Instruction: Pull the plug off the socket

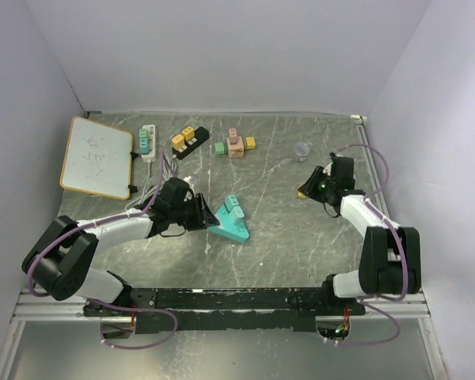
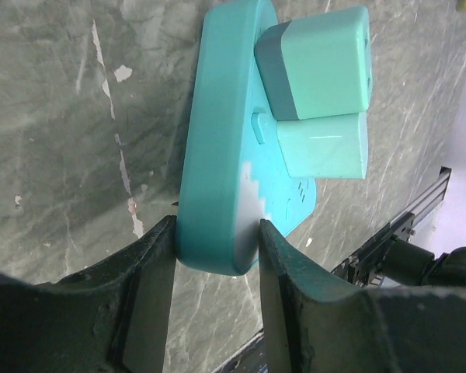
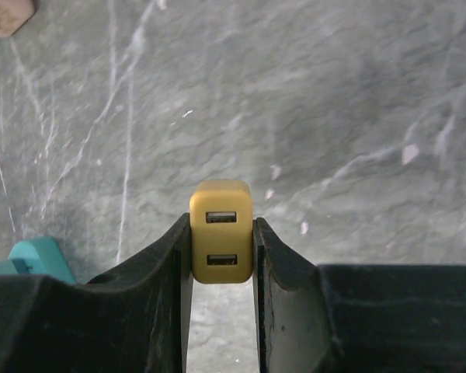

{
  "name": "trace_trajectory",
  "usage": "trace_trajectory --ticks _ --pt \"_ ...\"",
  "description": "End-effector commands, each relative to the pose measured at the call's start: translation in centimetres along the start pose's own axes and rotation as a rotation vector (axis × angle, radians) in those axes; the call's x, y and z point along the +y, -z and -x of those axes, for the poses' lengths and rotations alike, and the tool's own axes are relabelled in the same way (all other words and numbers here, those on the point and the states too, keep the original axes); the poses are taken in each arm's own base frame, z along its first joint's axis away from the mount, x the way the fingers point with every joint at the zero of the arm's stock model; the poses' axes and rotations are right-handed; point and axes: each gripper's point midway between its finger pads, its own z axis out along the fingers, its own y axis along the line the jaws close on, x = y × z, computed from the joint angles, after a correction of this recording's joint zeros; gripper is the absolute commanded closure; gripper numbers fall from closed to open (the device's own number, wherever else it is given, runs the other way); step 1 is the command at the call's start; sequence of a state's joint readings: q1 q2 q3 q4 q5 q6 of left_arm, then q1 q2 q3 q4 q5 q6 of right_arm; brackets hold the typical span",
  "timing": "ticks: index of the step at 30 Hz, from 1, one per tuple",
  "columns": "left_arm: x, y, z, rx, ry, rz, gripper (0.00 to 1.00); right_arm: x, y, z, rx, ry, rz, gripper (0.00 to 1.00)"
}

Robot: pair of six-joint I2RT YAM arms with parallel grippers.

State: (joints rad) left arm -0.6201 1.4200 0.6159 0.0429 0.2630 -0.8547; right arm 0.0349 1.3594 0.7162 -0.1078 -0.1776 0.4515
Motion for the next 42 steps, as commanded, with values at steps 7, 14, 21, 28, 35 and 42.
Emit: trace_trajectory --ticks 7,14,21,28,35,42 --pt "2.2 0.1 -3.1 0.109 -0.048 0.044 0.93 0.5 -4.6 4.7 0.043 -0.101 0.232 0.9" --pt "2.0 0.8 -3.4 0.109 -0.06 0.029 0.93 -3.2 -7.0 5.4 0.022 -0.067 0.096 0.83" --pt "2.1 1.0 -3.6 0.107 -0.056 0.02 0.93 -7.5 -7.4 5.1 0.033 -0.106 0.01 0.56" --pt "2.2 1.2 -3.7 0.116 -0.076 0.026 0.93 -10.3 -4.0 7.0 -0.045 -0.083 -0.169 0.36" --pt "2.1 1.5 -3.7 0.102 -0.073 0.02 0.93 -4.3 -1.6 5.7 -0.067 -0.055 0.026 0.35" --pt "2.5 1.1 -3.8 0.114 -0.073 0.033 0.93 6.8 0.2 -1.9 0.014 0.126 0.284 0.35"
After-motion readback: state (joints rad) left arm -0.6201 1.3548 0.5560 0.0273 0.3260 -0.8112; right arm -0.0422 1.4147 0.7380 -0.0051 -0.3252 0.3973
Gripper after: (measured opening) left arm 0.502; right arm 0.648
